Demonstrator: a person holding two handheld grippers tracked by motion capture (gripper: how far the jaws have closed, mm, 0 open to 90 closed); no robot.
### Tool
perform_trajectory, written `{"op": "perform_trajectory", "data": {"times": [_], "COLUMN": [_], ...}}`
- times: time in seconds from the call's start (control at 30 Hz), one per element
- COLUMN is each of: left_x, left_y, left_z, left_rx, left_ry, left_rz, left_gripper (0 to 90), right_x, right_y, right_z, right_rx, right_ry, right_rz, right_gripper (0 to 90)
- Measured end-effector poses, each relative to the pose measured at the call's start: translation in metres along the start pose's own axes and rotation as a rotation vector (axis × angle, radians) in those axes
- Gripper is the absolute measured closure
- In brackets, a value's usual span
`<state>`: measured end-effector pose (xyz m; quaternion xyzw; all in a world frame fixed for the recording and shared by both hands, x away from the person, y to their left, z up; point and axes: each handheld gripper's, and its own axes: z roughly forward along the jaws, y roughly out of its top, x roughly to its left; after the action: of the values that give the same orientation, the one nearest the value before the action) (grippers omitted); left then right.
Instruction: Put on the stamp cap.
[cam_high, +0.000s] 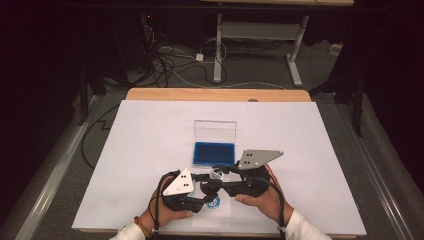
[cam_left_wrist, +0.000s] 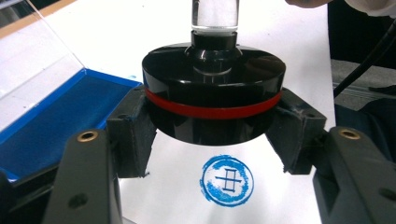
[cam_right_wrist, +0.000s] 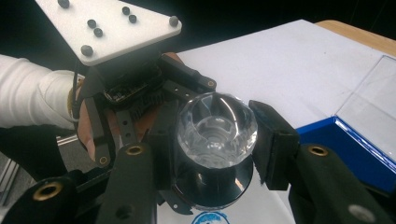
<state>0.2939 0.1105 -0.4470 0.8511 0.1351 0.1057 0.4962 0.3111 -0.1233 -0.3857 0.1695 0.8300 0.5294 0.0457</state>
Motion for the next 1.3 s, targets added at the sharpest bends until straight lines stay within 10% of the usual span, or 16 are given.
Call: {"op": "perform_trajectory", "data": {"times": [1.3], "left_x": [0.0014], "left_y": [-0.0079], "left_z": [0.0071], "left_rx": [0.043], "left_ry": [0.003], "left_rz": [-0.025], "left_gripper": [30.2], "right_x": [0.0049], "right_y": [0.0011], "right_z": [0.0032], "right_rx": [0.021], "right_ry": [-0.020], "right_rz": [-0.030], "right_gripper": [56.9]}}
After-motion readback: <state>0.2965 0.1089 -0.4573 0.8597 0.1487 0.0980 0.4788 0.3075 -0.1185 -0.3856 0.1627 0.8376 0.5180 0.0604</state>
